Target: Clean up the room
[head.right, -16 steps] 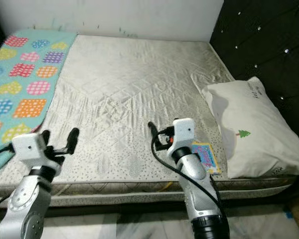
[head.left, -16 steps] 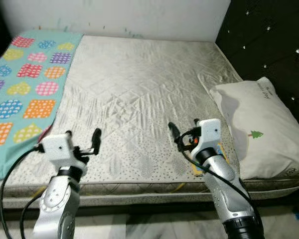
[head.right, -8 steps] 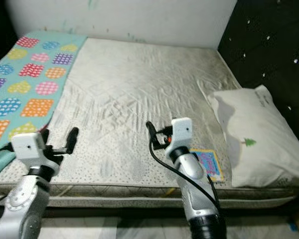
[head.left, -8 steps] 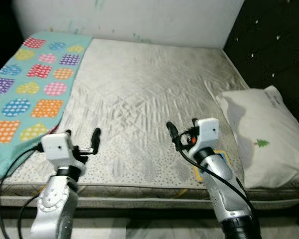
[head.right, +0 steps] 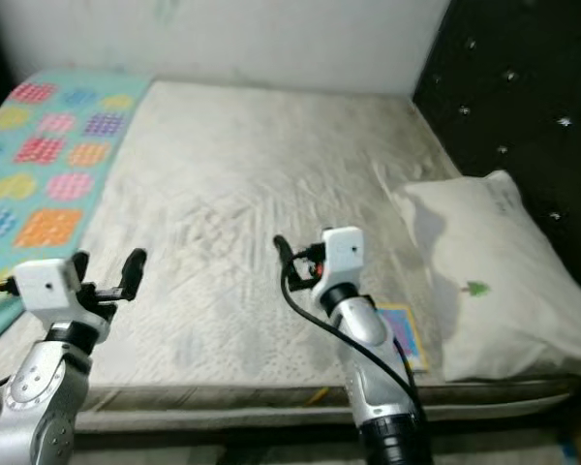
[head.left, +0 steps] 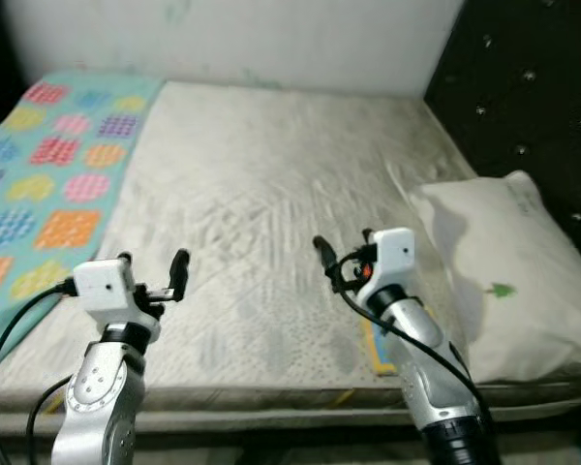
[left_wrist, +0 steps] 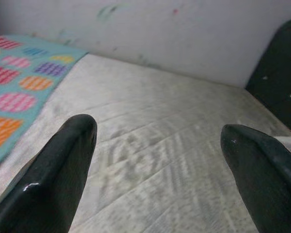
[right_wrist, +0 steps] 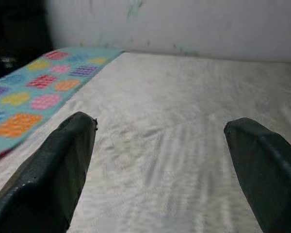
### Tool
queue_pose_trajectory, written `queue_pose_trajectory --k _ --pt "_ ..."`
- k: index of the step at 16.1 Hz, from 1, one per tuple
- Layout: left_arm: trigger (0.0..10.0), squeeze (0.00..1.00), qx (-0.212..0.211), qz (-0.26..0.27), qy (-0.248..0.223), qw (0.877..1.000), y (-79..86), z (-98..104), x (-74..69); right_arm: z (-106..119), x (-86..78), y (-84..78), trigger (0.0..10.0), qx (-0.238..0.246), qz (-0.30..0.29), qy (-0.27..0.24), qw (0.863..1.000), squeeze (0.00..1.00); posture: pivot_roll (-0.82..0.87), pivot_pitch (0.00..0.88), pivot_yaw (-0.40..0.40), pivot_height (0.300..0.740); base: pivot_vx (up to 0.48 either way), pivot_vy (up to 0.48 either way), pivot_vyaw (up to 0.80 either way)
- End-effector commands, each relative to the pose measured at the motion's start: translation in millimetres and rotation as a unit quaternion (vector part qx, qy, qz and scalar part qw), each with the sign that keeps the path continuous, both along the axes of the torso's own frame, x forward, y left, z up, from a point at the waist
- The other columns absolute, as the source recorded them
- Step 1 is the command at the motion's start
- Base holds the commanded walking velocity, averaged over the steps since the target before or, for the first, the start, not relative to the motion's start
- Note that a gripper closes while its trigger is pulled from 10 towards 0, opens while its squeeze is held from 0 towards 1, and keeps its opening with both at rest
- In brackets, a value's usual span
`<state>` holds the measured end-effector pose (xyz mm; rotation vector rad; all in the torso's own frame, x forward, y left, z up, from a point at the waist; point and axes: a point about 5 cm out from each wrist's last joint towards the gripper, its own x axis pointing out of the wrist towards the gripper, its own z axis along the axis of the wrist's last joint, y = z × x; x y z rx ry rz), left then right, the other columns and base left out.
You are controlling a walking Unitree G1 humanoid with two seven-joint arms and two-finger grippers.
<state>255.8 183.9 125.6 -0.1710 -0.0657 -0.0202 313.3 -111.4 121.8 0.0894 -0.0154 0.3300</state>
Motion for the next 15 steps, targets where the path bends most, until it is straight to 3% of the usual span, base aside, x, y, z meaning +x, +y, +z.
queue_pose_trajectory --k 1,6,15 --pt "10.0 0.00 -0.002 -0.004 0.012 1.000 -6.7 -3.2 0.0 -3.3 -0.4 -13.7 10.0 -0.005 -0.021 0.006 1.000 0.00 -0.04 0.075 -0.077 0.740 0.000 0.000 0.00" --pt "10.0 0.00 -0.022 0.008 0.023 0.999 -5.4 -8.1 2.4 -7.7 1.1 -14.4 10.0 -0.007 -0.020 0.018 1.000 0.00 -0.04 0.059 -0.079 0.740 0.000 0.000 -0.11" --pt "10.0 0.00 -0.025 -0.003 0.018 1.000 -9.4 -8.3 7.1 -11.5 5.8 -13.9 10.0 -0.012 -0.015 0.027 0.999 0.00 -0.05 0.043 -0.077 0.740 0.000 0.371 -0.48"
